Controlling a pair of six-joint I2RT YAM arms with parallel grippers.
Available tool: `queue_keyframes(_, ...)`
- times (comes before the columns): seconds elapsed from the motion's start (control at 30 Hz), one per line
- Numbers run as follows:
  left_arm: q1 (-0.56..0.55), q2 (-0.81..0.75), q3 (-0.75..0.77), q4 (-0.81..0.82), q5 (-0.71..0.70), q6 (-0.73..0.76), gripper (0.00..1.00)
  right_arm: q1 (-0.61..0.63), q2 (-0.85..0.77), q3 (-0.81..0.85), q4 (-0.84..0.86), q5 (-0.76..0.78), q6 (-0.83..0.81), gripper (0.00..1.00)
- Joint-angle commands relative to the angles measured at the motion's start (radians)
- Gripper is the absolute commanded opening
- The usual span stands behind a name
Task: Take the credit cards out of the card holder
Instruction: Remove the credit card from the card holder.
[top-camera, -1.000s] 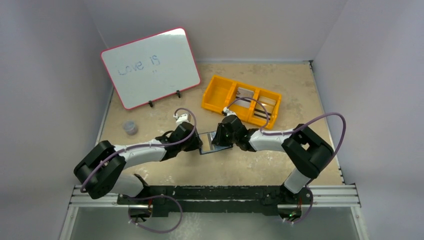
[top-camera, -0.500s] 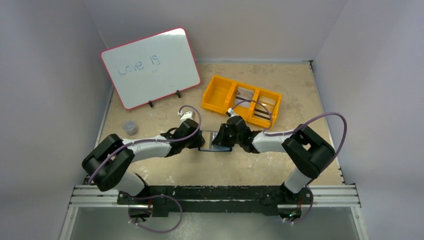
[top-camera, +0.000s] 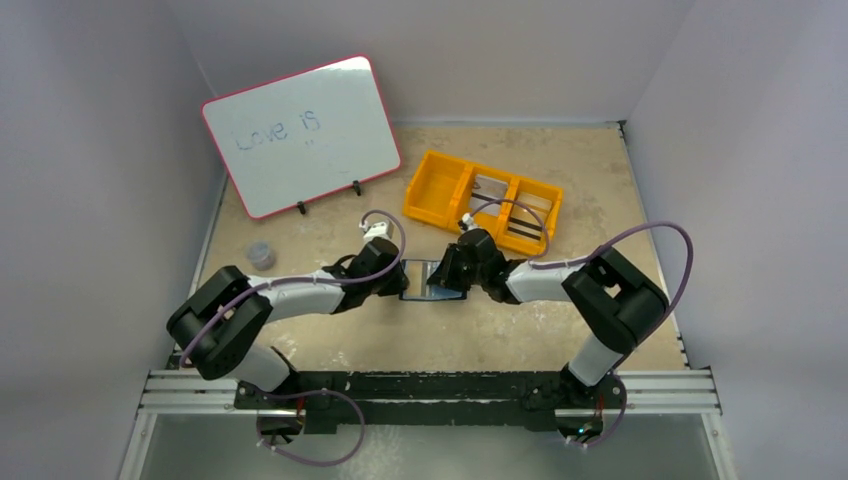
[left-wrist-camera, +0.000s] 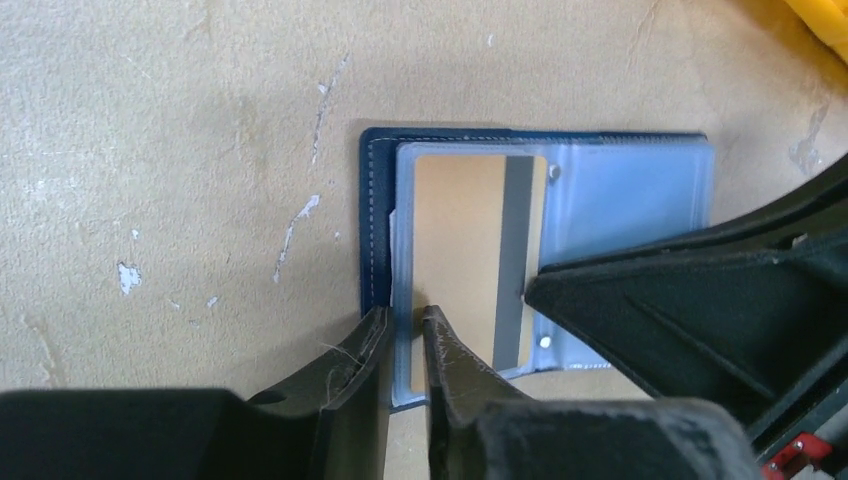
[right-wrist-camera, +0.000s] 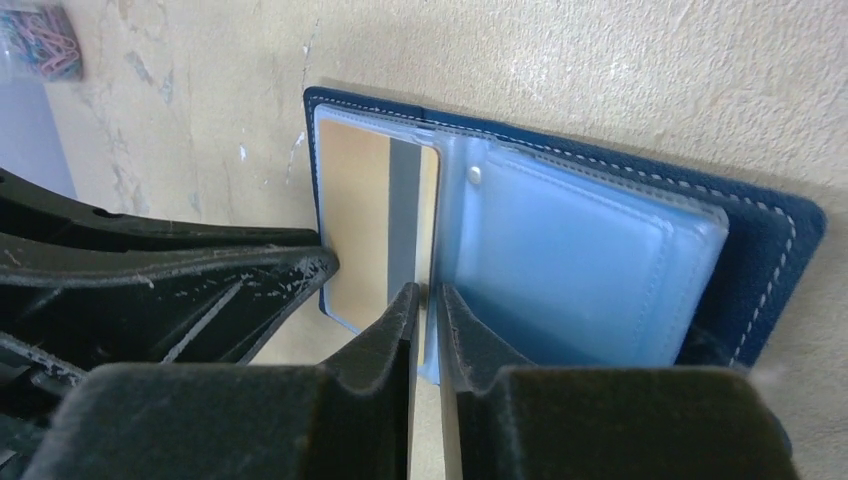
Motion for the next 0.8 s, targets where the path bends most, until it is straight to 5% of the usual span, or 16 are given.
queue_keyframes(0.0,-0.017,-0.044,-0.018,-0.014,0.064,0.035,0.20,-0.010,0.010,-0.021,0.073,-0.035,0.026,0.13)
queue_keyframes(0.17,-0.017,-0.147,0.003,-0.069,0.000,0.037,0.32,-0.012,-0.022,0.006,-0.043,0.058,0.004,0.15)
queue_keyframes(0.3,-0.017,-0.213,0.027,-0.157,-0.107,0.009,0.37,0.019,-0.040,0.098,-0.151,0.150,-0.156,0.33)
queue_keyframes(0.53,-0.016,-0.418,-0.030,-0.286,-0.412,-0.113,0.44,0.097,-0.082,0.179,-0.213,0.284,-0.352,0.49)
queue_keyframes(0.63,-0.017,-0.503,-0.060,-0.316,-0.473,-0.136,0.46,0.100,-0.055,0.232,-0.272,0.318,-0.379,0.66)
queue_keyframes(0.77,-0.017,-0.579,-0.087,-0.336,-0.503,-0.152,0.47,0.119,0.039,0.374,-0.401,0.419,-0.398,0.74)
